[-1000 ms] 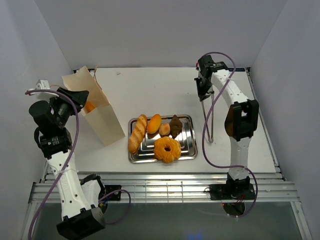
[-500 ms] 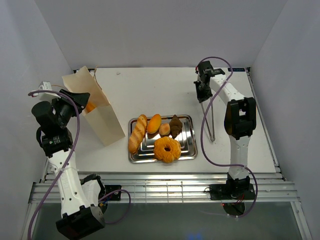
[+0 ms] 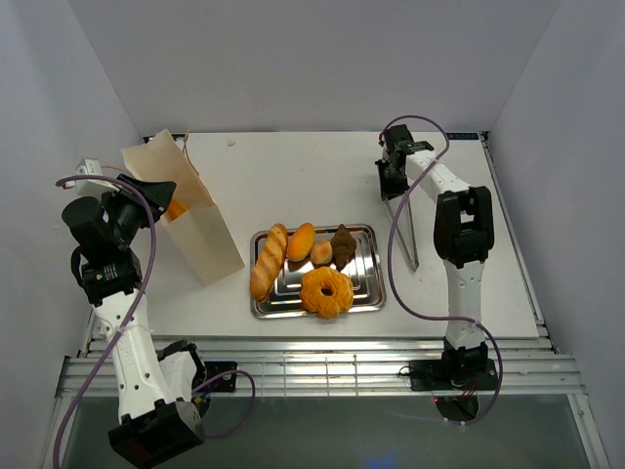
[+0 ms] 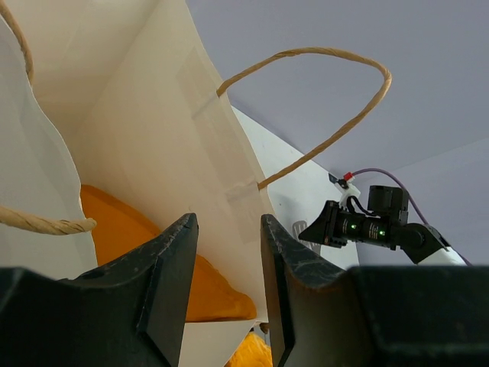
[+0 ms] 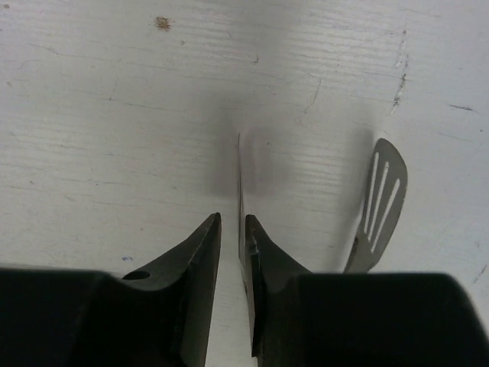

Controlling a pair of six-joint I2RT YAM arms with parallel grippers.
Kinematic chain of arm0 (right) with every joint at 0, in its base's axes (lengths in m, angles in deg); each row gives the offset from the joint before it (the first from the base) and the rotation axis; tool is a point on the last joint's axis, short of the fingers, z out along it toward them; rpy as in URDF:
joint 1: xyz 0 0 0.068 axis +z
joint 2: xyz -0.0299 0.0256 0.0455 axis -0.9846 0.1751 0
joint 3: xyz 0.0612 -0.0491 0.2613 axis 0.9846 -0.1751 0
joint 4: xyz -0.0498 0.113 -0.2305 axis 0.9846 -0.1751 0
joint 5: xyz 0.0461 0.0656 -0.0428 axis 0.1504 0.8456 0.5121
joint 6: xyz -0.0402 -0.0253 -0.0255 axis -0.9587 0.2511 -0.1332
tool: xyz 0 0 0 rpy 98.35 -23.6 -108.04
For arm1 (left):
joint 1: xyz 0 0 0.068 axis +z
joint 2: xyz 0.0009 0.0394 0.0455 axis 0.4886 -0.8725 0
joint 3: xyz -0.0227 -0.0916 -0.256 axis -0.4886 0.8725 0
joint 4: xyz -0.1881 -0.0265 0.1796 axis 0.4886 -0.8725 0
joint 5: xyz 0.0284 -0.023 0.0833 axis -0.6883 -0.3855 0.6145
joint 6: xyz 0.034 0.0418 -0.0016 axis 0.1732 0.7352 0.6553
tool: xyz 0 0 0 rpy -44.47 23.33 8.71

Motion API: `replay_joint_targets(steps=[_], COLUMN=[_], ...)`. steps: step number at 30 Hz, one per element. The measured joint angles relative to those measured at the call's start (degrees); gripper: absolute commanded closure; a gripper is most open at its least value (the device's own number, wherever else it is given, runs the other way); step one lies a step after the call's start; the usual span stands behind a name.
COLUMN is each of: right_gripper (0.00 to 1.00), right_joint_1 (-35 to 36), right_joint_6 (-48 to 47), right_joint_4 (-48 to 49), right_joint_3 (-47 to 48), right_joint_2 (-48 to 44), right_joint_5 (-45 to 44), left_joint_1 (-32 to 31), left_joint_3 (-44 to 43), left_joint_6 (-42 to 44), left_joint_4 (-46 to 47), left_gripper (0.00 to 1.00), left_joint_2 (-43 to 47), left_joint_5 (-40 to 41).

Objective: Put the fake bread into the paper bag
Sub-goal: Place the clamp at the center of the board, then pick up the clamp at the center of the board.

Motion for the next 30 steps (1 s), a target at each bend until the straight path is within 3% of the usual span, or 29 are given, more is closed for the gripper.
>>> replay_joint_targets(steps=[6,9,12,16,17,21,25,30], right_gripper=[0.67,0.55,0.44,0.39,0.36,0.07,0.10,0.10], right_joint_1=[0.00,0.00,0.00,0.00,0.00,0.00,0.00,-0.07], right_joint_6=[0.07,0.28,0.39,0.50,0.57,1.36,1.38,1.70], right_joint_4=[0.44,1.81,5.44,7.15,7.72,11.74,15.26,19.61], right_joint_3=[0.00,-0.85,-6.36,-12.92,-14.21,-20.57,-28.79,-38.97], right_joint_2=[1.95,1.44,-2.16,-9.88,-12.17,-22.62,-30.10,-31.45], right_joint_5=[0.52,0.66,0.76,1.05,1.01,0.15,-0.76,-0.72], left_joint_1=[0.00,0.00,0.00,0.00,0.00,0.00,0.00,0.00], left_joint_3=[-0.02,-0.02,0.00,0.00,0.00,0.00,0.00,0.04], left_joint_6=[0.13,0.26,0.26,0.22,0.20,0.11,0.09,-0.44], left_joint_4=[-0.33,-0.33,-0.31,-0.26,-0.26,-0.31,-0.26,-0.09], left_gripper=[0.51,0.50,0.48,0.44,0.43,0.42,0.42,0.42], left_joint_2=[0.00,0.00,0.02,0.11,0.15,0.63,1.11,1.14], left_joint_5=[0.00,0.00,-0.02,-0.28,-0.39,-0.66,-0.94,-1.22])
